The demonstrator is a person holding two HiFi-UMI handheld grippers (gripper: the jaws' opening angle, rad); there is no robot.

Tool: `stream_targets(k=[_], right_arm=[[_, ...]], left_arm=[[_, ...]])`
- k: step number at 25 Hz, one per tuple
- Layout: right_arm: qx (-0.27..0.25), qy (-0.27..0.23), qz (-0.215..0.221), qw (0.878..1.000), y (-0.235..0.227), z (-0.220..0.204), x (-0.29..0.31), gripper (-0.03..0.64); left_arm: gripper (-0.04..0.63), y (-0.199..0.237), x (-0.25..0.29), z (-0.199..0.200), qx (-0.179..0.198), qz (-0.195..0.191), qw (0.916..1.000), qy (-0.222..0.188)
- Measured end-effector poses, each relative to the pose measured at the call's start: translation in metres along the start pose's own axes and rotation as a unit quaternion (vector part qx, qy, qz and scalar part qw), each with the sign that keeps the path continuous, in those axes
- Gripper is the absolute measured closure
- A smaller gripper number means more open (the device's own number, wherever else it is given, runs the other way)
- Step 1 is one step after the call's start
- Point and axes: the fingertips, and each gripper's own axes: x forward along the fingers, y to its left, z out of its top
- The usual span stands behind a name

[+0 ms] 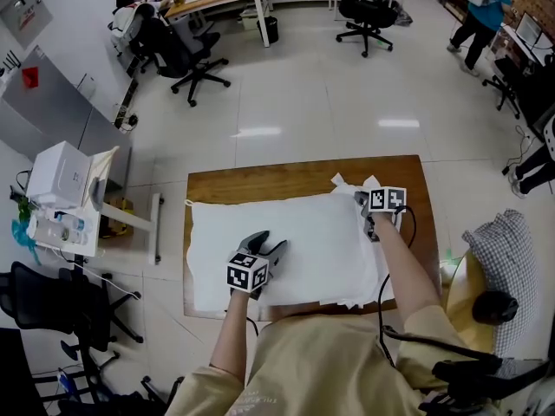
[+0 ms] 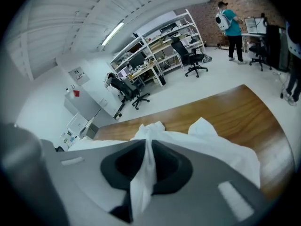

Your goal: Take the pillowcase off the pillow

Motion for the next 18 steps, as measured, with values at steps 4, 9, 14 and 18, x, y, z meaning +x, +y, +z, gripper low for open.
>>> stream_targets(k=[4,9,14,18], right_arm=[[0.002,-0.010,-0.018,1.000,-0.025,0.007,-0.019,0.591],[0.025,-0.015,-0.051,0.998,-0.072,0.000,-0.057,0.594],[0.055,-0.053,-0.199,0.977,-0.159,-0.009,-0.119,0.606],[0.102,-0.094,-0.191,0.972,-0.179,-0.009,-0.154,0.603]], left_arm=[[0.357,0.003,0.007,-0.005,-0.008,0.003,0.9999,0.011],[0.357,0.000,0.021,-0.017,-0.009,0.009,0.9997,0.020],[0.348,0.009,0.025,-0.026,-0.028,0.018,0.9993,0.019],[0.348,0.028,0.015,-0.018,-0.060,0.018,0.9980,0.002]])
